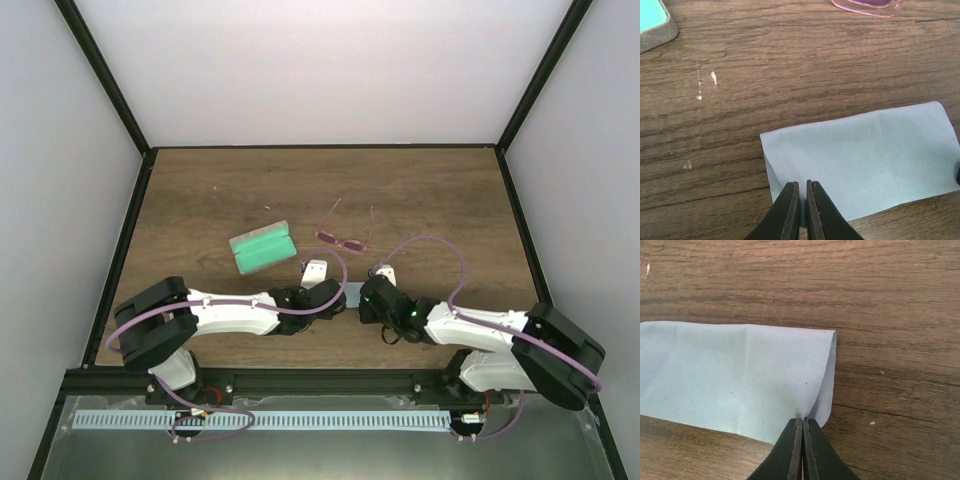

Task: Organize the sunglasses
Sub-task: Adjust the glasses cleaning cloth at the center of the board.

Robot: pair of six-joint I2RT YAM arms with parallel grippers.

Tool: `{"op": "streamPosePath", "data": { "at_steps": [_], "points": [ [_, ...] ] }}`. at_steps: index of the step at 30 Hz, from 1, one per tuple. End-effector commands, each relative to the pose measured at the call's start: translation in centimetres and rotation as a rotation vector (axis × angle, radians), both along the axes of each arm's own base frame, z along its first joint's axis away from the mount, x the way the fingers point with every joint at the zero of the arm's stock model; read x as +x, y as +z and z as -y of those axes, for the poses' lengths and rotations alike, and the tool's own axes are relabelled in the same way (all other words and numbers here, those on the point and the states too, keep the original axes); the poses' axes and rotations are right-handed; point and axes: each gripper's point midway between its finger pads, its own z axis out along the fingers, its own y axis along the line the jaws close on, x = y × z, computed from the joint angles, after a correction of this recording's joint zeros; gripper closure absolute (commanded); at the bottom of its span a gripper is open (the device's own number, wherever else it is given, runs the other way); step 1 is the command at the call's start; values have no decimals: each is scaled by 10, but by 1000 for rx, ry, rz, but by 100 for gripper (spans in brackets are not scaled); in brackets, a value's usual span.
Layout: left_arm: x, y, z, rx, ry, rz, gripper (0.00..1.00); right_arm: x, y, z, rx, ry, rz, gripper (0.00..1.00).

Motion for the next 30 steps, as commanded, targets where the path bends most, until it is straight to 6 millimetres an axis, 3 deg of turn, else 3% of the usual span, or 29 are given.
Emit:
{"op": "streamPosePath", "data": {
  "at_steps": [1, 16, 30],
  "points": [
    [7, 8, 1, -7, 10, 31, 93, 12, 14, -5, -8, -21, 52, 99],
    [9, 3, -2, 1, 19, 26, 93, 27, 25, -5, -17, -40, 89, 99],
    [12, -10, 0, 14, 15, 3, 93, 33, 15, 0, -35, -46, 71, 99]
  ]
}}
